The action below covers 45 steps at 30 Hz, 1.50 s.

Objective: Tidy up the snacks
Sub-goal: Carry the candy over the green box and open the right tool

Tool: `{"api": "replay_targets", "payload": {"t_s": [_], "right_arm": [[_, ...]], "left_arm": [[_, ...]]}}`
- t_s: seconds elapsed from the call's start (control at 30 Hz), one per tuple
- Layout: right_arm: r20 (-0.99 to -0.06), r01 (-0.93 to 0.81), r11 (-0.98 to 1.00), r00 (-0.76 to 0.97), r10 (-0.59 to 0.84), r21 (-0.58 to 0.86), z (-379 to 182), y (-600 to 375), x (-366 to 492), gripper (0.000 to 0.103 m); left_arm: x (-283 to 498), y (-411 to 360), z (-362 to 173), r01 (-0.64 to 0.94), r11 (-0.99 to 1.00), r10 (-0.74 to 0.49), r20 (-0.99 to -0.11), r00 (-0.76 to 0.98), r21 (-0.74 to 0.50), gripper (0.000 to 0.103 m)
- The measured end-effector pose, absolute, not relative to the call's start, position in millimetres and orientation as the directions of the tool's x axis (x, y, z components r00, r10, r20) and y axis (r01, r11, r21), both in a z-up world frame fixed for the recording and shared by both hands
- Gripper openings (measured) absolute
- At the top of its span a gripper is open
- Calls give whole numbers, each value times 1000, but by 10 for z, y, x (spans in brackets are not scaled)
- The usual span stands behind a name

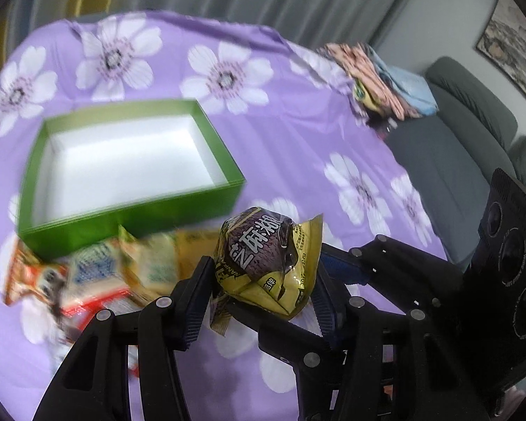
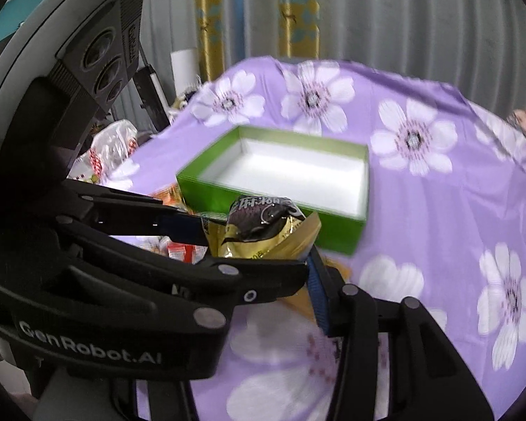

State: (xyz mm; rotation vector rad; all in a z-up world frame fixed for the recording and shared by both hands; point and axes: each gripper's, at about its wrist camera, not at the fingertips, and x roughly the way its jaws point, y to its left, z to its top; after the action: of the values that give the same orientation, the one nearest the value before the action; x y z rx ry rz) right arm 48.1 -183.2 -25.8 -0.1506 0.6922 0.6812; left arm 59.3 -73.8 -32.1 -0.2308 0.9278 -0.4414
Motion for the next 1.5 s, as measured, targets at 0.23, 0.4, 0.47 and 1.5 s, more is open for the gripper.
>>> {"api": "replay_targets", "payload": {"t_s": [0.23,0.4,0.47,1.5], "right_arm": [[-597,-667,742,568,566,68,-118,-1547,765,47],[-595,-685,726,557,580,66,-166,-1317,1106,47],[-597,-690,720,545,589,81,-223,-1238,1256,47],[-692,-611,779,502,518,140,-614,-1075,1730,77]], "left_arm": [[845,-401,-134,226,910,-412,-697,586,-348,54],[1187,-131,-210,176,902,-418,-693,588,-395,54],[1318,-16,-282,153,895,-423,-692,585,-418,54],[1575,471,-584,-39,925,-289,-766,574,-378,84]]}}
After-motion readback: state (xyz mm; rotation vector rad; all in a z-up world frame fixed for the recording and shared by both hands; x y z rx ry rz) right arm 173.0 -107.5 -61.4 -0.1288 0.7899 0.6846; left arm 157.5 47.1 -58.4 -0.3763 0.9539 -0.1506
